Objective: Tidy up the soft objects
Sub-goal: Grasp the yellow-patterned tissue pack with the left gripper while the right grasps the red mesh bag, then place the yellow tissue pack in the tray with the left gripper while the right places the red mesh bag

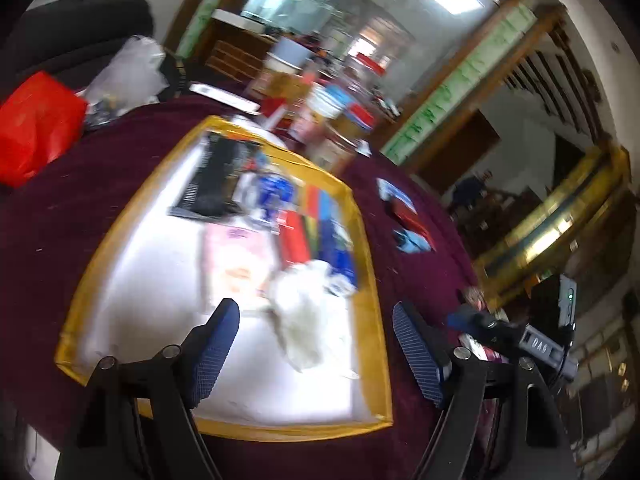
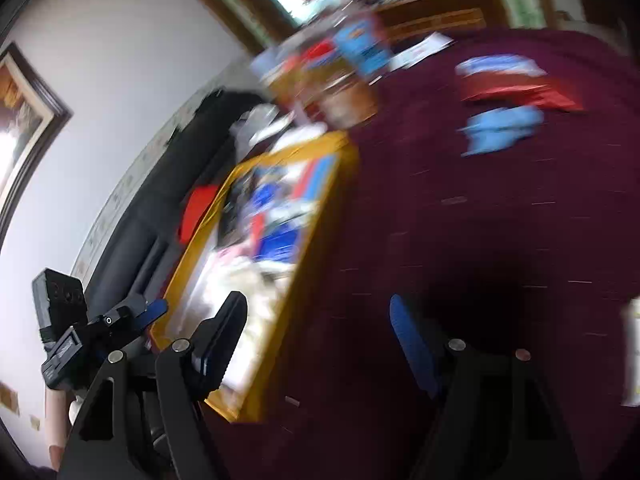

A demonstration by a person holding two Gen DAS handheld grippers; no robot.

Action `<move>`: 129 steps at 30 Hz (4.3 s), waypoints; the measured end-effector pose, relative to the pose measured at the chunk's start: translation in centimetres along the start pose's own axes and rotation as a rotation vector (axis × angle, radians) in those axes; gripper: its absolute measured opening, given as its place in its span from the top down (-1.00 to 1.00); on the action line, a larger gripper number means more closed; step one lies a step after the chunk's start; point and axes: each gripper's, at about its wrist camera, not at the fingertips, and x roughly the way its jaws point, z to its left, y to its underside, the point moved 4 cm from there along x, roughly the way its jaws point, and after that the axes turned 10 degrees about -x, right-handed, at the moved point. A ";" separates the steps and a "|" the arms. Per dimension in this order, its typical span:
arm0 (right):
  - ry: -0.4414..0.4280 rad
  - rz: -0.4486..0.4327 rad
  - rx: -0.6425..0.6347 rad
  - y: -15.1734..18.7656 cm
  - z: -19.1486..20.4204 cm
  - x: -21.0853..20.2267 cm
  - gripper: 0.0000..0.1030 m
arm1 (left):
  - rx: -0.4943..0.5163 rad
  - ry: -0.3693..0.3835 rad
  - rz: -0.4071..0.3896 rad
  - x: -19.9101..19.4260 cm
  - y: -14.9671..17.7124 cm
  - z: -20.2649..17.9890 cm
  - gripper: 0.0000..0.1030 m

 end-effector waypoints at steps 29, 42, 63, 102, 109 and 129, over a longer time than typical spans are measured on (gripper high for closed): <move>0.029 -0.103 0.118 3.3 -11.3 -10.9 -0.50 | 0.225 0.057 0.156 3.0 7.0 -9.6 -0.60; 0.262 0.006 0.021 4.4 -10.9 -7.8 -0.51 | 0.297 0.065 0.269 5.6 10.9 -11.6 -0.60; 0.310 -0.157 0.302 5.1 -19.4 -10.6 -0.14 | 0.379 -0.092 0.348 16.4 13.0 -15.2 -0.61; 0.346 -0.018 -0.039 2.1 -8.4 -6.2 0.24 | 0.103 -0.292 0.012 1.4 -3.9 4.0 -0.11; 0.213 0.016 -0.120 0.3 -1.4 -3.4 0.23 | 0.113 -0.369 0.053 4.8 -5.7 6.1 -0.12; -0.077 0.301 -0.326 0.7 14.9 11.1 0.22 | -0.006 -0.200 -0.088 -2.3 -6.0 6.2 -0.57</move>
